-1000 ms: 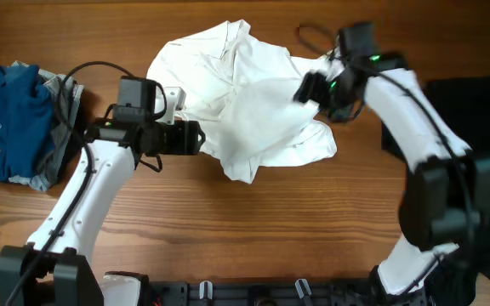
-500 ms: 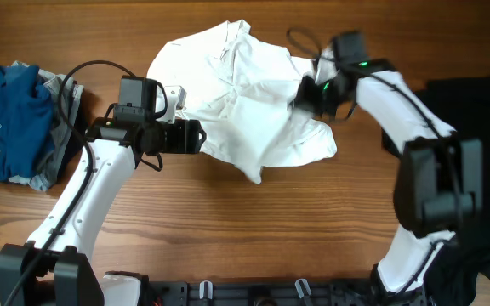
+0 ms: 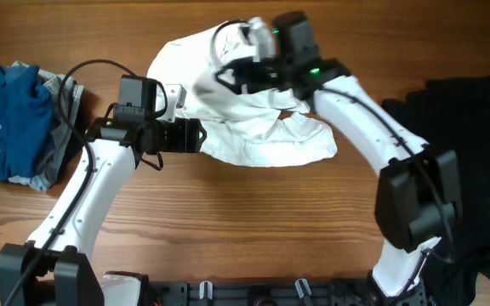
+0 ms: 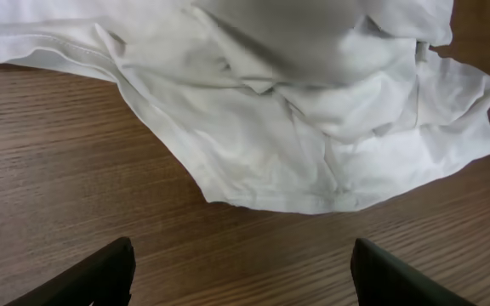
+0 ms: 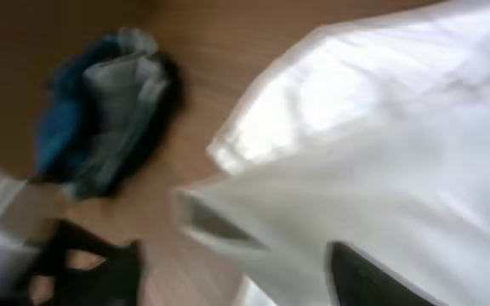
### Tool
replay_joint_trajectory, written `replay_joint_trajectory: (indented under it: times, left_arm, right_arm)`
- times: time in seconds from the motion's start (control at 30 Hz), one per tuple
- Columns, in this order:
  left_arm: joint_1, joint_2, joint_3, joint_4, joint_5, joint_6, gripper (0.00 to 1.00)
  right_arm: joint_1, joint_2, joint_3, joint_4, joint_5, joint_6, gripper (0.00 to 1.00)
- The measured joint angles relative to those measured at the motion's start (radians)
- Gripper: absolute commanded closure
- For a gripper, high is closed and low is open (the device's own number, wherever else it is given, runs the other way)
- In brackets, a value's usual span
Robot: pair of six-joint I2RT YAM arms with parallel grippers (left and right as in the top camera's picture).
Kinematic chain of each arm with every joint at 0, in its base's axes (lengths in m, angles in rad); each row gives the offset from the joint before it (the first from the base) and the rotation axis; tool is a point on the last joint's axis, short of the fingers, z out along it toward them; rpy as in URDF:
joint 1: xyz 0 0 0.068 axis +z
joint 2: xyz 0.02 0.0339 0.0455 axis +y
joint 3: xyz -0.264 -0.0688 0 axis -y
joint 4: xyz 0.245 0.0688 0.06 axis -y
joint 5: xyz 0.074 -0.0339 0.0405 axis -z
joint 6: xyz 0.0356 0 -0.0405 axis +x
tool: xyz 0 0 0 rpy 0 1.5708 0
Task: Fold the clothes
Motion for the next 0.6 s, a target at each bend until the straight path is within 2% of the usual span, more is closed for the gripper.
replay_joint_trajectory:
  times: [0.1,0.2,0.3,0.33,0.4,0.47,0.5,0.6]
  left_arm:
    - [0.0,0.0,0.0,0.0,0.0,0.0,0.17]
    - [0.0,0.0,0.0,0.0,0.0,0.0,0.17]
    - [0.0,0.002,0.0,0.0,0.0,0.0,0.17]
    - [0.0,0.002,0.0,0.0,0.0,0.0,0.17]
    - [0.0,0.002,0.0,0.0,-0.001,0.0,0.17]
    - [0.0,0.003,0.0,0.001,-0.001,0.0,0.17]
    - [0.0,0.003,0.0,0.0,-0.001,0.0,0.17]
    - [0.0,0.003,0.0,0.0,0.0,0.0,0.17]
  right_arm:
    - [-0.139,0.0,-0.003,-0.247,0.138,0.082,0.21]
    - [-0.225,0.009,-0.051,-0.331,0.219,0.203,0.2]
    - [-0.214,0.106,-0.102,-0.306,0.176,0.278,0.21]
    - [-0.211,0.133,-0.108,-0.297,0.158,0.299,0.25]
    - [-0.212,0.145,-0.109,-0.235,0.137,0.353,0.76]
    - [-0.212,0.177,-0.117,-0.083,0.121,0.386,0.92]
    - [-0.211,0.183,-0.119,-0.016,0.112,0.383,0.96]
    - [-0.211,0.18,-0.091,0.14,0.031,0.373,0.96]
